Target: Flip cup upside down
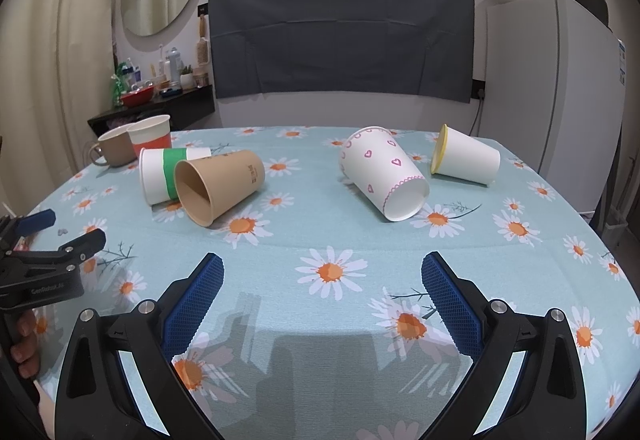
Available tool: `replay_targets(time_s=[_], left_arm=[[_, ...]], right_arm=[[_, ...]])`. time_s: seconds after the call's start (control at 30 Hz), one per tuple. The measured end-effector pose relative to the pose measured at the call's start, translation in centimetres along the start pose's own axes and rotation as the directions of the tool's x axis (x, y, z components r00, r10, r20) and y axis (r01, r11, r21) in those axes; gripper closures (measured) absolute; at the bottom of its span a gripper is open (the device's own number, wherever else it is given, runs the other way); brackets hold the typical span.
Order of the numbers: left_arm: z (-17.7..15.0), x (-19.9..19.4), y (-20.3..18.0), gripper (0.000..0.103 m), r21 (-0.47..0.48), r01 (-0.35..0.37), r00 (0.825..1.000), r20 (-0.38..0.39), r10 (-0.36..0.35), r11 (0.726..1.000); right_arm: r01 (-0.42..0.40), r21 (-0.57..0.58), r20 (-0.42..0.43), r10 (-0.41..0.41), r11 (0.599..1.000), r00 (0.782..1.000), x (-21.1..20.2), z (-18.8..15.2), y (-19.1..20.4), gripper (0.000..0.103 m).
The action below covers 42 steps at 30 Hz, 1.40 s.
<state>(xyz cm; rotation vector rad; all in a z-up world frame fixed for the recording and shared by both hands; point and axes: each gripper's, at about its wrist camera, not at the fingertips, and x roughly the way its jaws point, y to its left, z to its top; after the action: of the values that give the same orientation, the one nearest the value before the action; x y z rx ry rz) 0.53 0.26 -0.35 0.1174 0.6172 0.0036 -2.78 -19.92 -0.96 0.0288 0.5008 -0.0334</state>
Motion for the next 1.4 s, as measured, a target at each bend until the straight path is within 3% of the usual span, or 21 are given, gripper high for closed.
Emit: replay_targets(time_s=[0.43,0.7,1.23,1.4], left_arm=[[1.0,1.8,2.3,0.006,-0.109,0.086,0.991,-0.093,-0.096,0.99],[2.9,2.2,3.0,0.006,-0.082,0.063,0.993,-0.097,-0.071,0.995],[6.7,6.6,0.0,0.007,0.006,0.145,0.978,-0.15,-0.142,0.989],[6.8,8.3,-0.1,0.014,-0.008,0.148,0.972,-0.185,-0.147,0.989]], right_arm=[[0.004,0.002,-0.007,-0.004,1.0,1.0,0.2,0.0,0.1,0.008],[0.007,0.046,-0.065,-0.004,0.999,0.998,1.3,0.1,-0.5,0.008],[-0.091,0.118,-0.106,0.104,0.989,0.989,2.2,0.3,-1.4,0.008],[-0.113,0.125,-0.124,0.128,0.986,0.984,2.6,0.3,-1.4,0.008]])
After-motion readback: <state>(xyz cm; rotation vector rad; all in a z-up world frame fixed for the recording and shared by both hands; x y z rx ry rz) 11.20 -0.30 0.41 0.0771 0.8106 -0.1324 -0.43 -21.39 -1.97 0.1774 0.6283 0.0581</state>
